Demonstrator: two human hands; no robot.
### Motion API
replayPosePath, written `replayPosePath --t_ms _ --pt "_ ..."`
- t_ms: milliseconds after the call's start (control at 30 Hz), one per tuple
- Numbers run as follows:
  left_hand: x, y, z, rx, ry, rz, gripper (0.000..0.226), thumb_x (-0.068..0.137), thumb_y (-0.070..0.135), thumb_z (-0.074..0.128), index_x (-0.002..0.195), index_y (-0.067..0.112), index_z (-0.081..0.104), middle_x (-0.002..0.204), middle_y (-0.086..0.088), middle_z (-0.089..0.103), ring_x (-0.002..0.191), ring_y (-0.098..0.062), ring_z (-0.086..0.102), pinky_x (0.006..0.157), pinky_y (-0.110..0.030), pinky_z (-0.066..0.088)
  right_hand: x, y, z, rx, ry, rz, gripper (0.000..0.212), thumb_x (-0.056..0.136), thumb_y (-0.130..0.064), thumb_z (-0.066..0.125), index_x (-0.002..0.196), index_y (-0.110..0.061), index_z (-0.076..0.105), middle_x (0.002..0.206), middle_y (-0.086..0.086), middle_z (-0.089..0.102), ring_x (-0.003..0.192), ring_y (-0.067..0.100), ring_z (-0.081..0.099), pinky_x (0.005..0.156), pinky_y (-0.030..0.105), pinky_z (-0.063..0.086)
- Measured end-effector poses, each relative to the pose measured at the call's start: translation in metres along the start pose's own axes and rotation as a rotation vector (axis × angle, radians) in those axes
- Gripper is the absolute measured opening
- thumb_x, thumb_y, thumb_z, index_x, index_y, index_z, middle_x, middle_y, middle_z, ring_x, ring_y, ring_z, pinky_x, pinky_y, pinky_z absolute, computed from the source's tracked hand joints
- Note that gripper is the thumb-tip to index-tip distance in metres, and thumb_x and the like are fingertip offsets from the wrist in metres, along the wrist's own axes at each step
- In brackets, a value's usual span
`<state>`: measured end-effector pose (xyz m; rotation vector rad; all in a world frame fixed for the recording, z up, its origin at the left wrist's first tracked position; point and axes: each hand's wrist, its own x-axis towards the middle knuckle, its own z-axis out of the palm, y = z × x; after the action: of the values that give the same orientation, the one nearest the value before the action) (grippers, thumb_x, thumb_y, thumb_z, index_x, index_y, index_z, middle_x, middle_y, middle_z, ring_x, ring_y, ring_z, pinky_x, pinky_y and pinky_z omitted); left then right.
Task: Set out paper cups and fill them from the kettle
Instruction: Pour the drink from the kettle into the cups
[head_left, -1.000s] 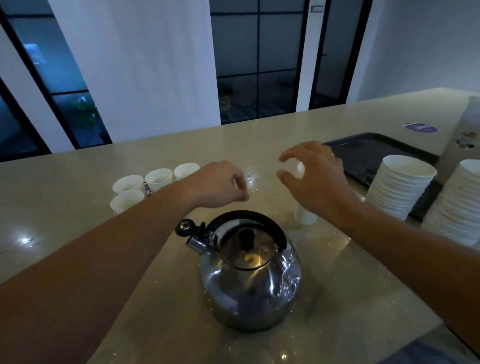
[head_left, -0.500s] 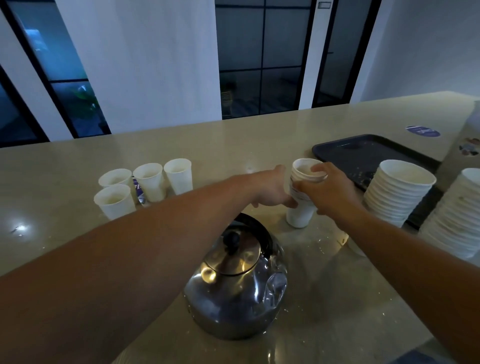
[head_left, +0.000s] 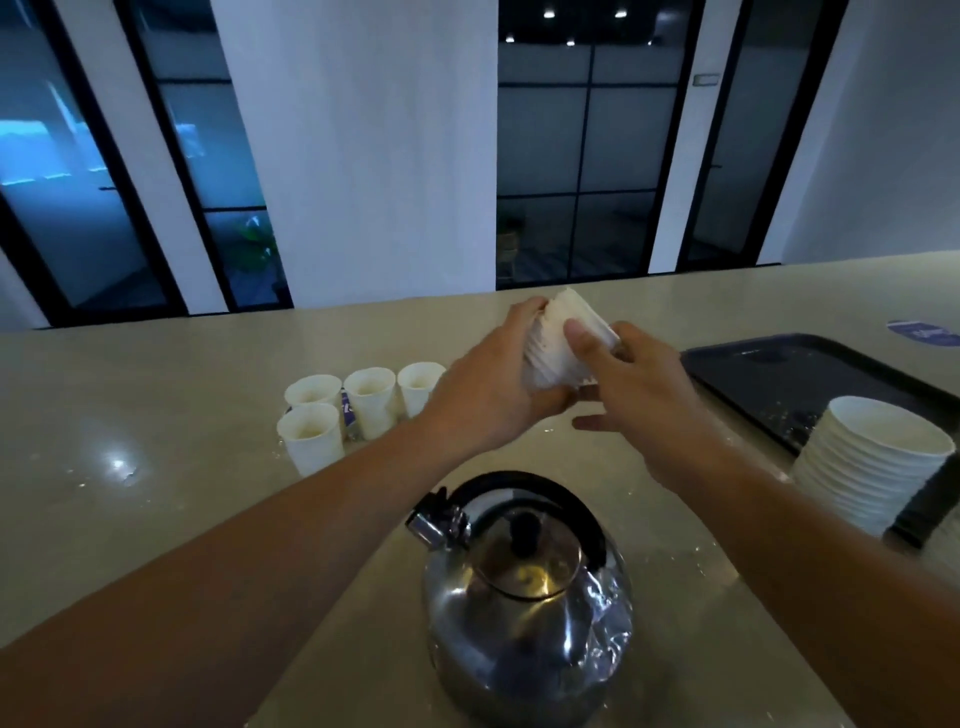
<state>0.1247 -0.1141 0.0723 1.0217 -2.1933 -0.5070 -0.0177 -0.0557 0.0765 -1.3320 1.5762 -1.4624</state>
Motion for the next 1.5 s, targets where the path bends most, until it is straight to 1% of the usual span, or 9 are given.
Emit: replayPosePath --t_ms 167,300,467,667,833,967,1167,1367,1500 --pt "-0.052 -0.02 -0.049 -0.059 0.208 -0.1 0.091 0.065 0.064 0.08 0.14 0.048 0.031 0.125 0.018 0.056 0.105 -0.006 0.058 0.085 -0.034 0.053 -0.024 -0.027 0.046 -0.083 -0.203 -0.205 0.028 0.103 -0.046 0.039 0.106 -0.026 0.058 0.101 0.0 0.065 0.088 0.019 0.068 0.064 0.04 0.062" --pt "-0.096 -0.037 -0.074 -0.061 0.269 -0.179 0.086 0.065 0.058 0.082 0.136 0.053 0.033 0.116 0.026 0.055 0.101 0.005 0.055 0.075 -0.021 0.048 -0.034 -0.025 0.072 -0.191 -0.336 -0.302 0.026 0.105 -0.043 0.034 0.105 -0.031 0.057 0.099 -0.007 0.064 0.087 0.013 0.067 0.07 0.04 0.059" --pt "-0.151 -0.068 -0.081 -0.075 0.214 -0.347 0.087 0.059 0.059 0.081 0.134 0.057 0.035 0.12 0.028 0.056 0.105 0.0 0.057 0.087 -0.037 0.053 -0.042 -0.007 0.097 -0.515 -0.358 -0.453 0.018 0.1 -0.033 0.053 0.107 -0.026 0.068 0.107 -0.012 0.045 0.094 0.01 0.053 0.087 0.031 0.047" --pt "-0.201 -0.083 -0.054 -0.227 0.285 -0.45 0.081 0.058 0.05 0.083 0.123 0.059 0.036 0.114 0.023 0.061 0.1 -0.004 0.062 0.08 -0.03 0.053 -0.062 0.009 0.116 -0.674 -0.532 -0.622 0.023 0.1 -0.029 0.054 0.111 -0.02 0.072 0.115 -0.012 0.047 0.102 0.013 0.049 0.086 0.03 0.045" --pt "-0.203 -0.095 -0.043 -0.278 0.369 -0.416 0.086 0.067 0.024 0.089 0.119 0.061 0.031 0.116 0.02 0.059 0.099 -0.008 0.063 0.074 -0.018 0.05 -0.067 0.017 0.13 -0.698 -0.411 -0.84 0.028 0.094 -0.033 0.053 0.098 -0.021 0.077 0.103 -0.004 0.065 0.088 0.022 0.053 0.071 0.032 0.047" --pt "-0.192 -0.105 -0.028 -0.3 0.468 -0.426 0.089 0.066 0.021 0.09 0.12 0.054 0.027 0.117 0.021 0.052 0.1 -0.003 0.059 0.075 -0.01 0.049 -0.07 0.019 0.14 -0.617 -0.334 -0.835 0.017 0.087 -0.024 0.064 0.097 -0.023 0.078 0.102 -0.009 0.073 0.084 0.025 0.056 0.071 0.041 0.05" --pt "-0.199 -0.112 -0.014 -0.383 0.51 -0.491 0.092 0.065 0.022 0.091 0.118 0.057 0.024 0.11 0.036 0.043 0.096 0.027 0.048 0.068 0.001 0.044 -0.073 0.02 0.145 -0.621 -0.385 -0.797 0.021 0.082 -0.015 0.071 0.098 -0.027 0.078 0.097 -0.013 0.076 0.083 0.016 0.052 0.073 0.035 0.039" --pt "-0.205 -0.113 -0.014 -0.355 0.528 -0.512 0.093 0.063 0.033 0.091 0.119 0.061 0.022 0.11 0.038 0.043 0.098 0.02 0.051 0.069 -0.001 0.045 -0.072 0.015 0.146 -0.647 -0.404 -0.819 0.022 0.083 -0.026 0.064 0.098 -0.033 0.078 0.096 -0.019 0.074 0.088 0.016 0.057 0.076 0.032 0.028" --pt "-0.208 -0.115 -0.014 -0.372 0.543 -0.498 0.095 0.063 0.034 0.091 0.118 0.067 0.021 0.113 0.033 0.051 0.099 0.01 0.058 0.077 -0.013 0.053 -0.07 0.006 0.142 -0.635 -0.379 -0.832 0.019 0.087 -0.019 0.068 0.101 -0.029 0.077 0.101 -0.014 0.074 0.09 0.016 0.056 0.078 0.034 0.035"
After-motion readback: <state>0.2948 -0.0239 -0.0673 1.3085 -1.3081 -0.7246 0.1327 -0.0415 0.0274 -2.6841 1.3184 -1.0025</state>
